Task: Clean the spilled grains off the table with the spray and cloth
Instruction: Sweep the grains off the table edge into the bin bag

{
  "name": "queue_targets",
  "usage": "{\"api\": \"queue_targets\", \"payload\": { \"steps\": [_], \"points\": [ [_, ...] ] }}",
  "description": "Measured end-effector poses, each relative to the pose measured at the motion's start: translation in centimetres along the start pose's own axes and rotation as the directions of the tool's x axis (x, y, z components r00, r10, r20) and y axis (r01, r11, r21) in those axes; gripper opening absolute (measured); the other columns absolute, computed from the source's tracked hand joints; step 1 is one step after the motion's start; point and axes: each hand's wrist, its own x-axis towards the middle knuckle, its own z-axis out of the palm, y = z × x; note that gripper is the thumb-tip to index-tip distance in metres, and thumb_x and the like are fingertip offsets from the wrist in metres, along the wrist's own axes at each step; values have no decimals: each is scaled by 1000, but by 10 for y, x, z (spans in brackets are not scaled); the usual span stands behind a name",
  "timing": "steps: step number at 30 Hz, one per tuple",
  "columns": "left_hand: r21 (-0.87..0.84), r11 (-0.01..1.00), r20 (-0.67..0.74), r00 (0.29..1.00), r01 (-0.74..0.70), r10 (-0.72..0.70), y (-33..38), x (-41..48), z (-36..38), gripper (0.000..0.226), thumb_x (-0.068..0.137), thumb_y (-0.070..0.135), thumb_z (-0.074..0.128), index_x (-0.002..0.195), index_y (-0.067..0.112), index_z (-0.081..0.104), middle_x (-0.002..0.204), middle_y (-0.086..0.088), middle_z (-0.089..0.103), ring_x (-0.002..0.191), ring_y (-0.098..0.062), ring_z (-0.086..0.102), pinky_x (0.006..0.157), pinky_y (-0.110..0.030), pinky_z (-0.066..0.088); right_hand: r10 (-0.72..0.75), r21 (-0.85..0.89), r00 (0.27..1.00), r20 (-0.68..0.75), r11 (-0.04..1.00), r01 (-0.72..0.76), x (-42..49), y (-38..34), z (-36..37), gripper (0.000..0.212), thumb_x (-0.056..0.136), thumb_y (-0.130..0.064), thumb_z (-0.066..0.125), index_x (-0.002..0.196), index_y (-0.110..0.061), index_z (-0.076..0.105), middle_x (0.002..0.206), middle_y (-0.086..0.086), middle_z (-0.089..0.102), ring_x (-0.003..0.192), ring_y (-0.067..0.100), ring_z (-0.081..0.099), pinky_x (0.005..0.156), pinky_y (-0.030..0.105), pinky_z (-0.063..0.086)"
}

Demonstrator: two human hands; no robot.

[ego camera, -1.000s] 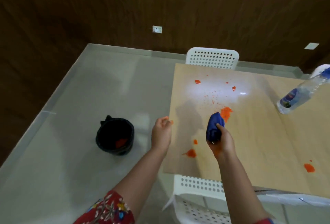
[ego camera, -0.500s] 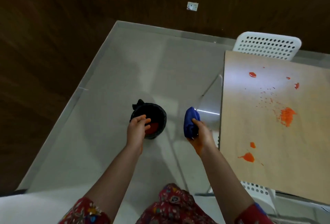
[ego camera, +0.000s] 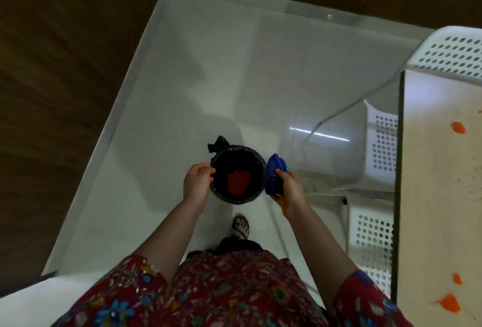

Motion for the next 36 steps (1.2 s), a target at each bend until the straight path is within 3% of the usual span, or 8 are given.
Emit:
{"api": "queue_targets", "payload": {
  "steps": [6, 10, 12, 13, 18, 21, 25, 36],
  "points": [
    [192, 975, 13, 993, 112, -117, -29, 98, -3, 10, 92, 12, 51, 96, 17, 59, 100, -4, 62, 95, -25, 60, 82, -31, 45, 137, 47, 988, -66, 990, -134, 73, 14, 43, 21, 97, -17, 56, 117, -16, 52, 117, 11, 56, 96, 26, 59, 61, 33, 48],
    [384, 916, 61, 987, 112, -147, -76, 190, 24, 28, 86, 14, 52, 63, 25, 42, 72, -3, 40, 72, -21, 42, 66, -29, 27, 182, 111, 979, -93, 979, -172, 151, 44, 64, 3, 99, -14, 53, 100, -17, 54, 104, 8, 58, 86, 22, 59, 62, 34, 49],
    [485, 861, 62, 977, 149, -204, -100, 228, 39, 15, 88, 18, 52, 84, 7, 62, 81, -21, 57, 68, -26, 46, 58, -28, 30, 216, 181, 972, -96, 964, -197, 185, 61, 68, 4, 99, -12, 52, 101, -15, 54, 101, 8, 59, 85, 23, 59, 62, 34, 49],
    [524, 834, 51, 972, 170, -231, -123, 256, 48, 28, 90, 18, 52, 106, -3, 60, 123, -28, 52, 74, -28, 53, 60, -30, 39, 229, 205, 969, -93, 957, -206, 207, 72, 70, 5, 99, -12, 52, 102, -14, 54, 101, 9, 59, 84, 23, 60, 62, 34, 50],
    [614, 723, 62, 894, 316, -443, -178, 318, 77, 55, 95, 18, 54, 143, 0, 32, 135, -22, 47, 117, -38, 53, 95, -41, 48, 215, 165, 971, -102, 967, -197, 266, 107, 64, 5, 98, -13, 53, 103, -13, 55, 104, 11, 61, 86, 25, 61, 66, 37, 51],
    [670, 705, 66, 927, 234, -370, -182, 317, 84, 59, 98, 12, 46, 147, -2, 17, 137, -24, 47, 116, -38, 54, 92, -42, 46, 184, 132, 975, -127, 977, -168, 276, 115, 55, 20, 98, -12, 53, 118, -10, 52, 103, 10, 61, 86, 24, 61, 66, 36, 51],
    [702, 711, 195, 955, 24, -225, -149, 277, 99, 46, 98, 18, 50, 136, -1, 31, 123, -22, 57, 104, -38, 60, 74, -38, 45, 218, 141, 965, -148, 970, -198, 246, 102, 42, 12, 97, -14, 54, 109, -13, 54, 113, 14, 59, 94, 28, 61, 68, 37, 52],
    [701, 685, 298, 954, -195, -33, 40, 88, 52, 38, 97, 13, 51, 132, -2, 43, 122, -20, 56, 110, -35, 55, 73, -29, 34, -43, 156, 979, -200, 985, 75, 29, -12, -19, 11, 99, -16, 51, 109, -17, 54, 102, 6, 61, 85, 19, 60, 60, 30, 49]
  ]
}}
